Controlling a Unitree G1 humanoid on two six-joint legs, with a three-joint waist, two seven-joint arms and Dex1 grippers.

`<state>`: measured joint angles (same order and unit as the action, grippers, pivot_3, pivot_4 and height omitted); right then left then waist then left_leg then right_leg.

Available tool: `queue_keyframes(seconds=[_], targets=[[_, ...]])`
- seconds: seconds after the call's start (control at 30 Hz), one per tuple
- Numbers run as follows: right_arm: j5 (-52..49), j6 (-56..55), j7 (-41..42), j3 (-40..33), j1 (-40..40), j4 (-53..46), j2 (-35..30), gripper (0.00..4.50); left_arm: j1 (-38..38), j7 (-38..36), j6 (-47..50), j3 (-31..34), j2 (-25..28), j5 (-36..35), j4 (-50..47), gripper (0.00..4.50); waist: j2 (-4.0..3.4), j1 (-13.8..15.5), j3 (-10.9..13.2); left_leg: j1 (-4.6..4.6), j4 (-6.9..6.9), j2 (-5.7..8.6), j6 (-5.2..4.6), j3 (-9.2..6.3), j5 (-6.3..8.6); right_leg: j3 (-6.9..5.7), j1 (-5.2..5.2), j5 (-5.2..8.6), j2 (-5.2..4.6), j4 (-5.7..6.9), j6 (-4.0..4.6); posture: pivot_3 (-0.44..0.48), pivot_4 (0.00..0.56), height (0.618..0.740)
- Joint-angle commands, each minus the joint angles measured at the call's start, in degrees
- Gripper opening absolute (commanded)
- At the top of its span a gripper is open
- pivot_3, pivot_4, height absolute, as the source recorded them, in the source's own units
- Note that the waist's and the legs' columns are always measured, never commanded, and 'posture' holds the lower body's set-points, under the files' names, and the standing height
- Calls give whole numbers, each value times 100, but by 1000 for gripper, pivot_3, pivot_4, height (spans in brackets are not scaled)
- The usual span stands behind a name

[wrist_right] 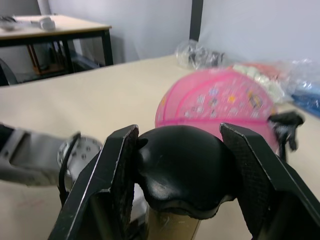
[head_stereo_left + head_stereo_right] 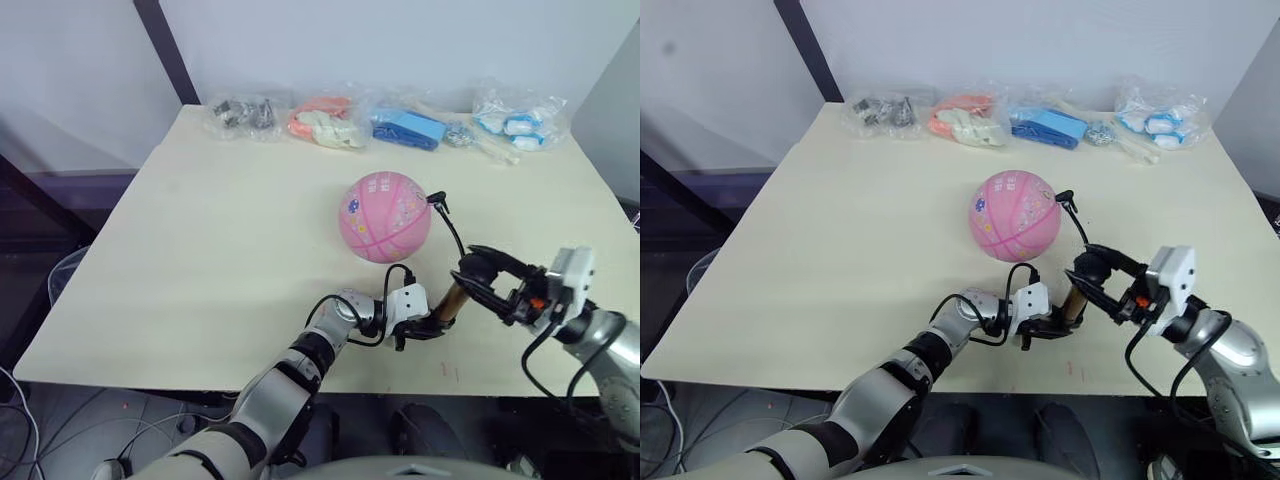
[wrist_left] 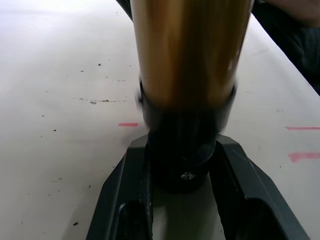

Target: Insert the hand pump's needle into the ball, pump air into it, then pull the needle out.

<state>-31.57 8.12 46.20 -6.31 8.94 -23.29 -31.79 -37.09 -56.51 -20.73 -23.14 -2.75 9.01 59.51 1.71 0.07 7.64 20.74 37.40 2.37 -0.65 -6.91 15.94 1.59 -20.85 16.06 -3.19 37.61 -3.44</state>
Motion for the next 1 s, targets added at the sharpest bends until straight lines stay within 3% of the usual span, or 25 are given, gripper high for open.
queue_keyframes(seconds=[0.03, 0.23, 0.5, 0.77, 1.0], targets=[[461, -19, 24, 328, 288, 465, 51, 2118, 160, 4, 250, -161, 123, 280, 323, 1083, -7, -23, -5, -2, -1, -1, 0, 0, 0, 0, 3, 0, 0, -3, 0, 0, 150, 740], [-59, 223, 3, -2, 141, -86, -90, 2118, 162, 8, 253, -159, 131, 282, 323, 1083, -7, -46, -5, -7, -3, -1, 0, -9, 0, -6, 17, 0, 0, -10, 0, 0, 150, 740], [-1601, 1527, -290, -1155, -557, -1024, -994, 2118, 156, 12, 245, -162, 120, 289, 335, 1083, -64, -30, 40, 9, 0, 3, 0, -8, 0, -7, 13, -1, -12, -17, -2, 0, 150, 740], [-2858, 2364, -568, -2204, -1308, -1096, -1769, 2118, 158, 13, 243, -160, 120, 290, 350, 1083, -56, -10, 59, 16, -1, 10, -1, -13, 0, -16, 11, 0, -23, -19, -3, 0, 150, 740], [-3517, 2801, -737, -2651, -1817, -967, -2282, 2118, 167, 17, 240, -164, 124, 296, 354, 1083, -48, -5, 70, 16, -1, 13, -1, -12, 0, -22, 11, -1, -32, -19, -4, 0, 150, 740]])
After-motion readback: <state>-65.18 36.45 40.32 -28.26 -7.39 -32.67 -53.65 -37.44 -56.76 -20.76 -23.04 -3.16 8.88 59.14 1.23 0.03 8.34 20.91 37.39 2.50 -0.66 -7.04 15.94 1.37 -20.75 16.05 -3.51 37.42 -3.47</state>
